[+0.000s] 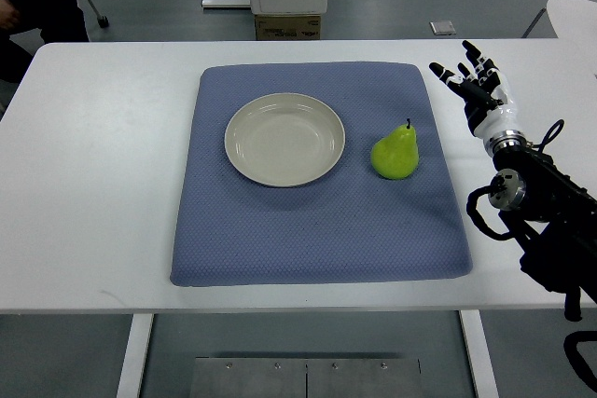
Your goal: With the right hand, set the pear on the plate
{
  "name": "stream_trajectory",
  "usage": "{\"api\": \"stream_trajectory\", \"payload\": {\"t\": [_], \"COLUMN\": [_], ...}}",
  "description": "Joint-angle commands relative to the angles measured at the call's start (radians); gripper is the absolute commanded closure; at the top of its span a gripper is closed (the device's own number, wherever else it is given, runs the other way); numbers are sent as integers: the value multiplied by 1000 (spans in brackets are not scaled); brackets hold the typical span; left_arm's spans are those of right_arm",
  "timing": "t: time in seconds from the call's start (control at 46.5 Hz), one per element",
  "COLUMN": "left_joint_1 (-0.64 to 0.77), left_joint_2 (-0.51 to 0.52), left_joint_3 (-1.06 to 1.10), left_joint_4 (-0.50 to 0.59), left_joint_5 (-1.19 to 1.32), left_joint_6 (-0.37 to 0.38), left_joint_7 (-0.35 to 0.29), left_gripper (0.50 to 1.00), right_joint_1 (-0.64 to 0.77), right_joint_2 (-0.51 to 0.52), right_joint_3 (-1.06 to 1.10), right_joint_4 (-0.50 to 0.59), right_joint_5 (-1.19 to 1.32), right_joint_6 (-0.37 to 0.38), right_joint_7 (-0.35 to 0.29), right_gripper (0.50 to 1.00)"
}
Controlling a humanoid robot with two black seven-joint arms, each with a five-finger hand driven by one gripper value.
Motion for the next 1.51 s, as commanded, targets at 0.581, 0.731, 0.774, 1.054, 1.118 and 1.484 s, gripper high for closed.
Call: {"api": "stream_trajectory", "payload": {"t": [0.581, 0.731, 0.774, 1.054, 1.118, 1.484], "left_joint_1": [6, 6, 6, 6, 6, 6], "left_joint_2": [0, 0, 0, 0, 0, 0], "left_joint_3": [0, 0, 0, 0, 1, 0], "left_joint_4": [0, 0, 0, 0, 0, 0], "left_joint_5": [0, 0, 0, 0, 0, 0], "left_joint_6": [-2, -2, -2, 0, -2, -2], "left_joint_7": [-3, -3, -3, -3, -3, -3], "left_gripper": [500, 500, 500, 500, 500, 500], "right_joint_1": [8, 12, 12, 11, 12, 11], "right_joint_2": [-2, -3, -3, -20, -29, -78], "right_joint_3": [0, -5, -5, -8, -8, -9], "right_joint_4": [0, -3, -3, -5, -5, -2], "right_joint_5": [0, 0, 1, 0, 0, 0], "right_joint_6": [3, 5, 5, 8, 23, 117], "right_joint_7": [-6, -15, -21, -31, -40, -60], "right_gripper": [500, 500, 500, 500, 500, 500]}}
